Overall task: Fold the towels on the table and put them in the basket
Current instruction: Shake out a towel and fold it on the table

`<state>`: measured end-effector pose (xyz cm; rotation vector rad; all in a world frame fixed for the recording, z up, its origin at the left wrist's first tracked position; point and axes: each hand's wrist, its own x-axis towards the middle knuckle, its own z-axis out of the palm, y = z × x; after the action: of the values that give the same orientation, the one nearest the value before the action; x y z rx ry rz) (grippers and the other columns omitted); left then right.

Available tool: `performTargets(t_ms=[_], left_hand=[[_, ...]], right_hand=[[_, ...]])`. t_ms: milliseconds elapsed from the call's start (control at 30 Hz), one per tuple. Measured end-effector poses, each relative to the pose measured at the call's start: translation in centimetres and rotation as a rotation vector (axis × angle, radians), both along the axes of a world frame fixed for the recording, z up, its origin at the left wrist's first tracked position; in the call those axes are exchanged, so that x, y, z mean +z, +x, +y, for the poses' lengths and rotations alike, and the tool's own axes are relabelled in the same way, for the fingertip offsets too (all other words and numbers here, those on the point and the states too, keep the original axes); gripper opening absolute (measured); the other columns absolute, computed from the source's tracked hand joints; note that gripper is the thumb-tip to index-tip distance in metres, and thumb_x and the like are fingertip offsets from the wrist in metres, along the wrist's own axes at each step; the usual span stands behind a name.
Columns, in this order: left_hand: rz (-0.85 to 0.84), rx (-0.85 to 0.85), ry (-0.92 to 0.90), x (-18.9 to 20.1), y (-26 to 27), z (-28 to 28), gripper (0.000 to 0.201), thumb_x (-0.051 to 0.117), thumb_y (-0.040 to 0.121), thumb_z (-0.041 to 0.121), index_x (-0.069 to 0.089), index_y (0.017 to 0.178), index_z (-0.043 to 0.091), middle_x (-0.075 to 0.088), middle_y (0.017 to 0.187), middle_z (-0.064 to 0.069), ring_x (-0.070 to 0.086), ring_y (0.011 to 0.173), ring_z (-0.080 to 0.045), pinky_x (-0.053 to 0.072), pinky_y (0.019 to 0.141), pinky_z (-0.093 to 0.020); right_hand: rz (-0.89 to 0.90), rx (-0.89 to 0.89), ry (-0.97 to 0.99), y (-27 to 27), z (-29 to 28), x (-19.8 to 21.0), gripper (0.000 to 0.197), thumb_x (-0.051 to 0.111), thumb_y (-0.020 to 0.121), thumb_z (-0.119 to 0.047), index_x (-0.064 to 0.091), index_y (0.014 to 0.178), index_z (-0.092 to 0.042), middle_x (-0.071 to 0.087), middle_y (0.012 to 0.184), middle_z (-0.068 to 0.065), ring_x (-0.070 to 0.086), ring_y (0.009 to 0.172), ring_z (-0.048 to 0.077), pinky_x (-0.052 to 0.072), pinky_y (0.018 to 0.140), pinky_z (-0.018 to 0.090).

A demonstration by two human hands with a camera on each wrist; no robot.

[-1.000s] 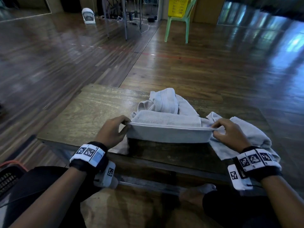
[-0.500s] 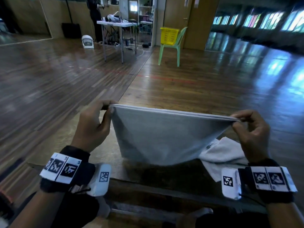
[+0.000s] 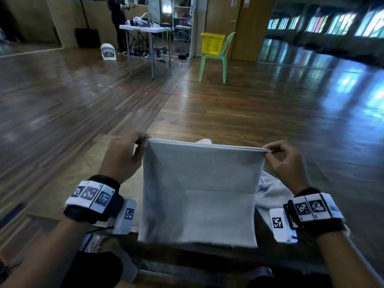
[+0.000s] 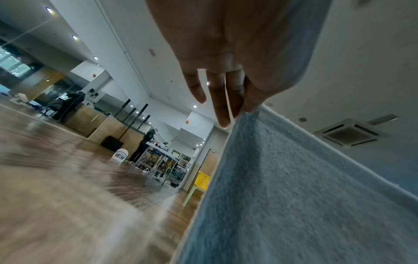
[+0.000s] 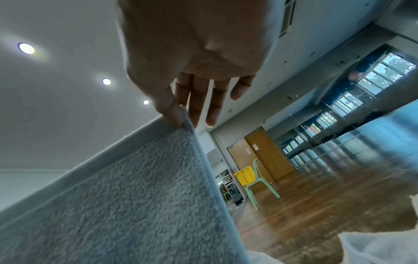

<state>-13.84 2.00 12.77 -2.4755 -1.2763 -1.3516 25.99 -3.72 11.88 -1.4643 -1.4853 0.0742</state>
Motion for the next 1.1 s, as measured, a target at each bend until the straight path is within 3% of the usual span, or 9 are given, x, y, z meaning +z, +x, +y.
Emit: performTargets(t_ms=[100,167,267,400,500,733,967,1100], left_hand=[[0.061,0.061,-0.09,-3.2,-0.4,-0.8,0.023,0.046,0.087,0.022,0.063,0.099,0.011,0.07,0.088,-0.004,0.065,0.079,-0.019,0.047,0.076,-0.032],[0.227,0.101,-0.156,-5.0,-0.8,-1.5,0.015,0.054,0.086,0.02,0.063,0.099,0.017,0.07,0.09,0.001,0.067,0.081,-0.021,0.046,0.081,-0.038],[0.477,0.104,-0.301,-6.9,-1.2,-2.9,0.012,0.061,0.084,0.026,0.065,0.096,0.027,0.069,0.092,0.009,0.065,0.088,-0.015,0.039,0.087,-0.034],[0.682,0.025,-0.444,-9.4,-0.9,-4.3,0.013,0.059,0.084,0.03,0.067,0.094,0.03,0.068,0.098,0.012,0.062,0.097,-0.012,0.034,0.088,-0.03],[0.803,0.004,-0.519,-10.4,-0.3,-4.7,0.019,0.055,0.087,0.035,0.065,0.102,0.032,0.064,0.109,0.013,0.056,0.106,-0.009,0.029,0.093,-0.028],[0.852,-0.02,-0.527,-11.0,-0.3,-5.4,0.021,0.054,0.084,0.033,0.062,0.102,0.032,0.061,0.111,0.015,0.056,0.105,-0.006,0.028,0.089,-0.025],[0.814,-0.017,-0.542,-11.2,-0.5,-5.7,0.023,0.054,0.084,0.031,0.062,0.105,0.031,0.061,0.111,0.014,0.058,0.102,-0.008,0.031,0.09,-0.025],[0.735,-0.028,-0.611,-11.0,-0.8,-5.4,0.022,0.058,0.081,0.026,0.066,0.1,0.03,0.065,0.105,0.013,0.061,0.096,-0.01,0.03,0.079,-0.02]], right_hand=[[-0.133,0.025,-0.024,0.0,-0.6,-1.3,0.013,0.063,0.073,-0.019,0.063,0.079,-0.03,0.067,0.081,-0.011,0.063,0.075,0.009,0.05,0.081,0.043],[-0.251,0.105,-0.124,0.3,-1.3,-2.5,0.025,0.066,0.074,-0.008,0.061,0.079,-0.032,0.065,0.08,-0.015,0.061,0.076,0.009,0.05,0.078,0.043],[-0.406,0.164,-0.32,1.0,-2.3,-5.0,0.028,0.068,0.073,-0.007,0.061,0.08,-0.033,0.061,0.081,-0.018,0.061,0.081,0.014,0.049,0.077,0.049],[-0.541,0.295,-0.528,0.7,-3.5,-8.2,0.023,0.069,0.07,-0.006,0.064,0.079,-0.027,0.063,0.081,-0.014,0.061,0.08,0.014,0.051,0.077,0.044],[-0.651,0.354,-0.664,0.5,-4.1,-10.2,0.028,0.066,0.069,-0.008,0.06,0.077,-0.034,0.064,0.081,-0.009,0.063,0.08,0.016,0.05,0.074,0.038],[-0.671,0.352,-0.752,1.0,-4.4,-10.2,0.016,0.069,0.076,-0.022,0.067,0.09,-0.03,0.054,0.085,-0.015,0.049,0.081,0.003,0.046,0.079,0.035],[-0.69,0.346,-0.799,0.6,-4.4,-10.0,0.014,0.069,0.076,-0.024,0.068,0.089,-0.029,0.062,0.094,-0.008,0.057,0.087,0.008,0.047,0.08,0.03],[-0.638,0.392,-0.916,0.2,-4.6,-9.9,0.014,0.072,0.071,-0.023,0.068,0.082,-0.031,0.059,0.089,-0.012,0.057,0.084,0.007,0.049,0.078,0.028]])
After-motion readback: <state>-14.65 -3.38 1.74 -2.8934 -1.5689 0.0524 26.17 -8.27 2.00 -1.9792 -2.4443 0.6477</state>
